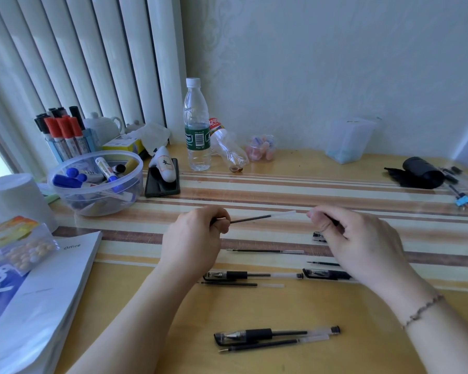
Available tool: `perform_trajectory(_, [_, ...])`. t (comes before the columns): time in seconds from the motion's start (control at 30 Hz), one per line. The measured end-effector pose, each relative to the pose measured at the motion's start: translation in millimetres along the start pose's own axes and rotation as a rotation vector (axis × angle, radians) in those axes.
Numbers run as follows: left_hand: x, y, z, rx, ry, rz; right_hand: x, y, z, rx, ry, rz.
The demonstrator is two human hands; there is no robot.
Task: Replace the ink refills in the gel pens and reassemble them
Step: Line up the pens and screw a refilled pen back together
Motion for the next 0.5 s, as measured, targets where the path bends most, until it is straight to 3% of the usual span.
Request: perform_trajectory(0.5, [5.1, -4.0, -4.6, 0.048, 0.073, 0.010, 2.1, 2.9, -5.5, -0.143, 0.002, 0.108])
Point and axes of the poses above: each hand's wrist, its own z-axis towards the middle knuckle, its own x-axis out of the palm, y = z × x, the point moved 1 cm from there along z, towards the middle knuckle, and after that the axes turned 15 degrees about -z, right-handed, at the moved point
